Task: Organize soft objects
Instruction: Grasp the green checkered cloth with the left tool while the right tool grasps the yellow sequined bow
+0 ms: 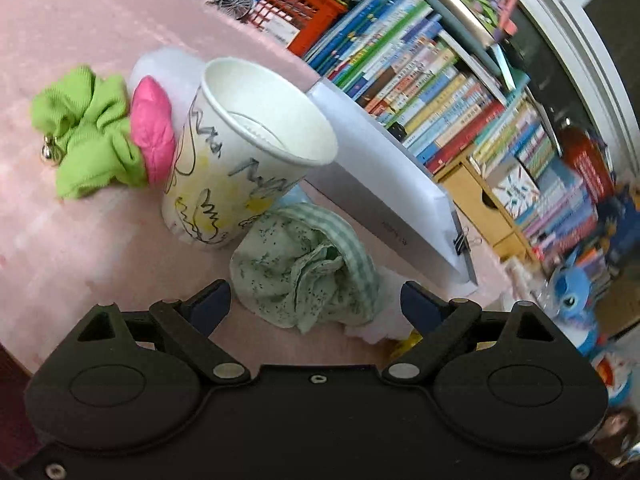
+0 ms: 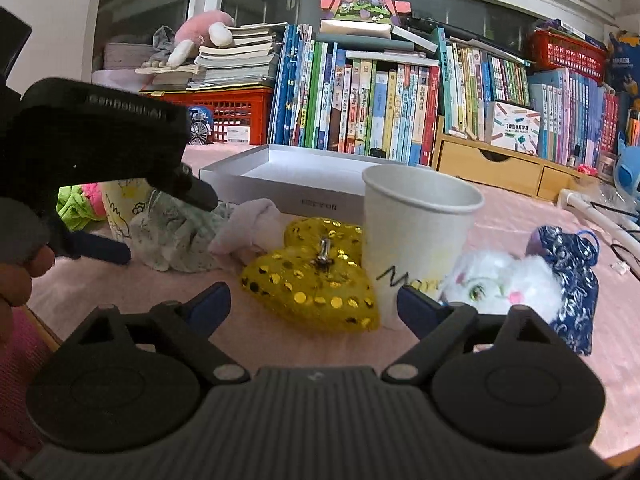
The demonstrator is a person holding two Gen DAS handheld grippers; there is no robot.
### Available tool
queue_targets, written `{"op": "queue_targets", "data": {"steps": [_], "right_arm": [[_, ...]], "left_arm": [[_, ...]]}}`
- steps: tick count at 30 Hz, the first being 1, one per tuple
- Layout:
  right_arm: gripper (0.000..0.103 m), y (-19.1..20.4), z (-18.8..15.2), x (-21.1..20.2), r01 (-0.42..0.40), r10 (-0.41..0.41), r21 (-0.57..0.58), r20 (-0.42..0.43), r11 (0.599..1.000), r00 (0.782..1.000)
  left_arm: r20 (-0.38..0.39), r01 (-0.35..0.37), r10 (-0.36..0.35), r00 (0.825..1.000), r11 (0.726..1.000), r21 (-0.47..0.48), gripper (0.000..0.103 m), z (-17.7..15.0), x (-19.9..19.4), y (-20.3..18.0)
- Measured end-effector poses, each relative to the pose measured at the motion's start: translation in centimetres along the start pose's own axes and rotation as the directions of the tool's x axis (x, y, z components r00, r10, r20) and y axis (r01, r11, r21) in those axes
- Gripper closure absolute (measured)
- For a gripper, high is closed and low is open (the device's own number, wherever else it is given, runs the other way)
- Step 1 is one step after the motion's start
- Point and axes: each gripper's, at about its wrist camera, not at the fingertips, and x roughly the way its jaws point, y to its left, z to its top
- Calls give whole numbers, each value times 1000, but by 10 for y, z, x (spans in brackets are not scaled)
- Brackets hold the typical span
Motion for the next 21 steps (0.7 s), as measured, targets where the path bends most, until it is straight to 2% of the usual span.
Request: {"op": "queue_targets", "data": {"steps": [3,6,11,13,16,21], "right_arm": [[9,3,0,2,-3,3,-4,-3,1000,1000],[14,6,-2,5,-2,2,-16,-17,1000,1000],[29,4,-2,6,22,-22,1,-22,1000,1000],[34,4,-2,6,18,-18,1,-20,1000,1000],[40,6,-3,4,18,-18,-15,-12,1000,1000],[45,7,-3,-1,23,-22,-21,18,1000,1000]], "left_arm": [[9,2,-1,1000,1000,-21,12,2,4,0],[4,-6,6,1000,999,-31,15,4,10,-1],[6,-50,50,999,999,-9,55,1,10,-4],[0,-39,39,999,999,5,78,-2,8,-4],[16,-37,37,999,997,64,85,-7,3,-11],[50,-42,34,998,984,171,87,-17,-14,-22]]}}
